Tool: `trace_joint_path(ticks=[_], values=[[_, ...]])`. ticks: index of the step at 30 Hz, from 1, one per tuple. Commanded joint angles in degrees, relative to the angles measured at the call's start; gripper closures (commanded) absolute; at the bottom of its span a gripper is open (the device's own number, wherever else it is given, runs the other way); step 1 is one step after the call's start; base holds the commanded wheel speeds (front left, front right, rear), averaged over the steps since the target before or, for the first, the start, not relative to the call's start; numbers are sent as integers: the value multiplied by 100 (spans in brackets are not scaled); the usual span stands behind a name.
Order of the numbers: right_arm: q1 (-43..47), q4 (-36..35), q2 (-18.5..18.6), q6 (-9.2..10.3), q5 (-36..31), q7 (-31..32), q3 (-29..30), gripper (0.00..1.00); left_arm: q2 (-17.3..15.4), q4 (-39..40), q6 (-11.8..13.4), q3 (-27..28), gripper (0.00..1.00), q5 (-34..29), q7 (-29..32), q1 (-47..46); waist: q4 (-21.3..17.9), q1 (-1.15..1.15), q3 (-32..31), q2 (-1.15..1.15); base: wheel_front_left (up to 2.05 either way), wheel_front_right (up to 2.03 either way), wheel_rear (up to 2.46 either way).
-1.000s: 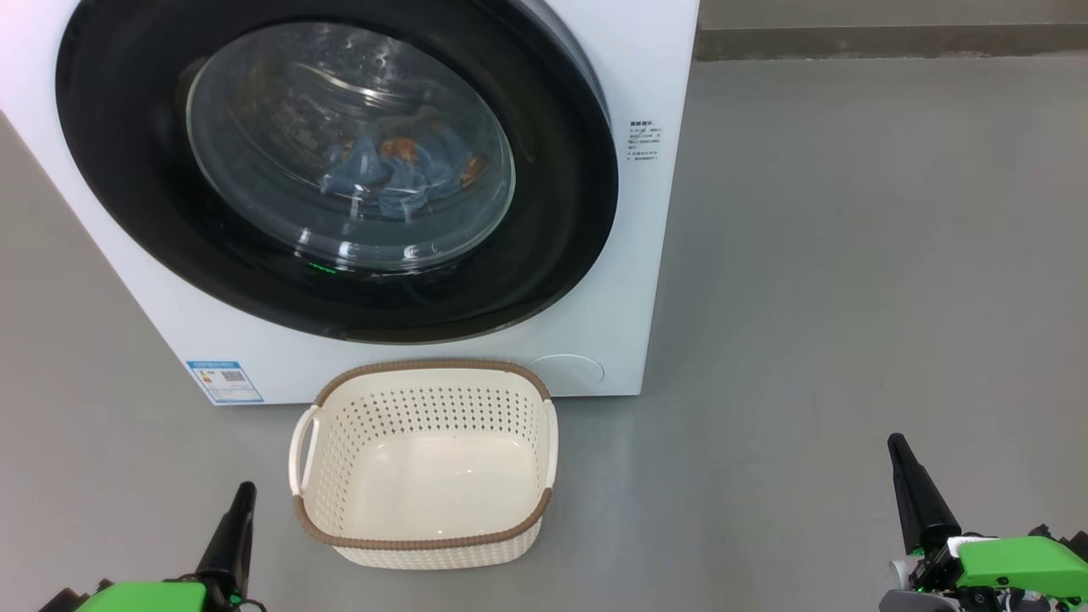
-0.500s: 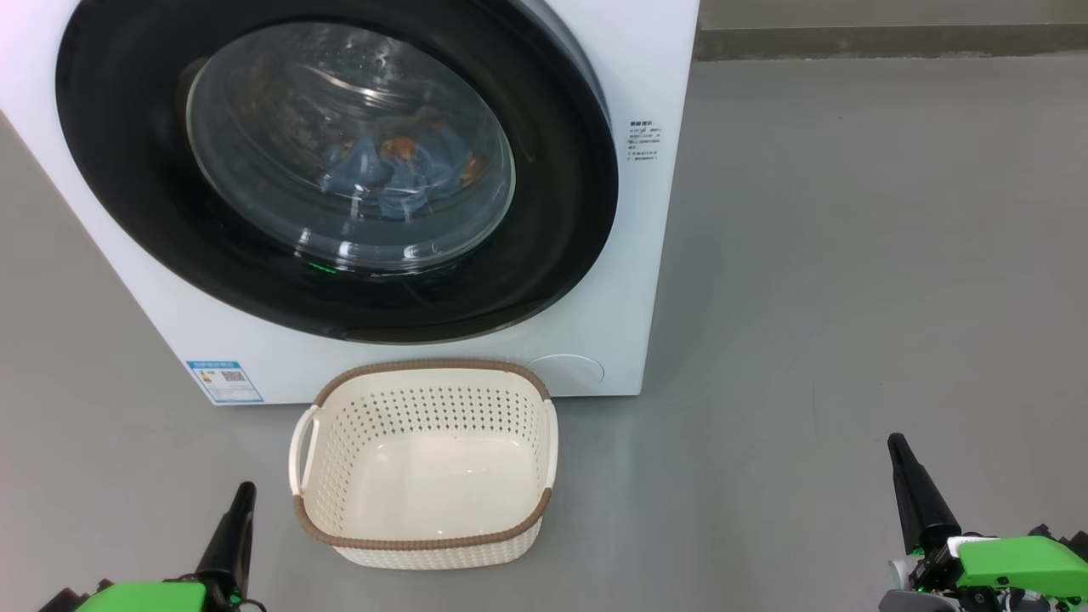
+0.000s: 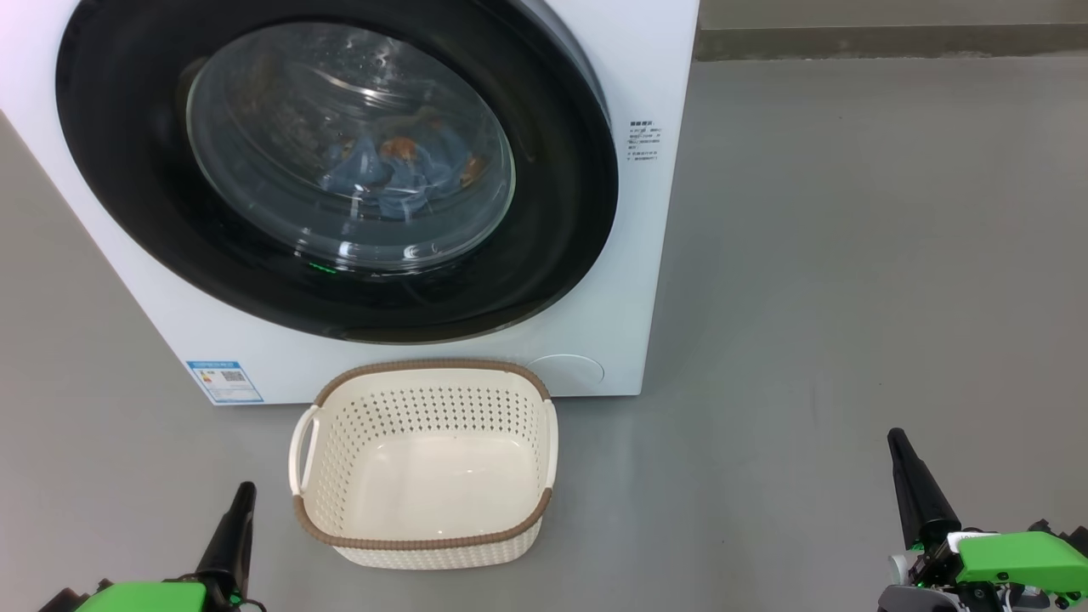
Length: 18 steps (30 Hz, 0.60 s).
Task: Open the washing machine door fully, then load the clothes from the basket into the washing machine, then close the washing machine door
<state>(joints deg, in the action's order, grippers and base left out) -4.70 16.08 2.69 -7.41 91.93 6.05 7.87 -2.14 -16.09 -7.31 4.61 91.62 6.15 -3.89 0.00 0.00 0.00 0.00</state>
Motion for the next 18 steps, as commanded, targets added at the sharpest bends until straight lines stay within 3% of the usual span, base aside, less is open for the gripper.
trace_joint_path(ticks=[1,18], values=[[-195,-166,19,-8,14,51,-124,100,-74,171,-12,203,100,45,41,-276,0,0,0,0,0,0,0],[-195,-166,19,-8,14,51,-124,100,-74,170,-13,203,100,45,41,-276,0,0,0,0,0,0,0]])
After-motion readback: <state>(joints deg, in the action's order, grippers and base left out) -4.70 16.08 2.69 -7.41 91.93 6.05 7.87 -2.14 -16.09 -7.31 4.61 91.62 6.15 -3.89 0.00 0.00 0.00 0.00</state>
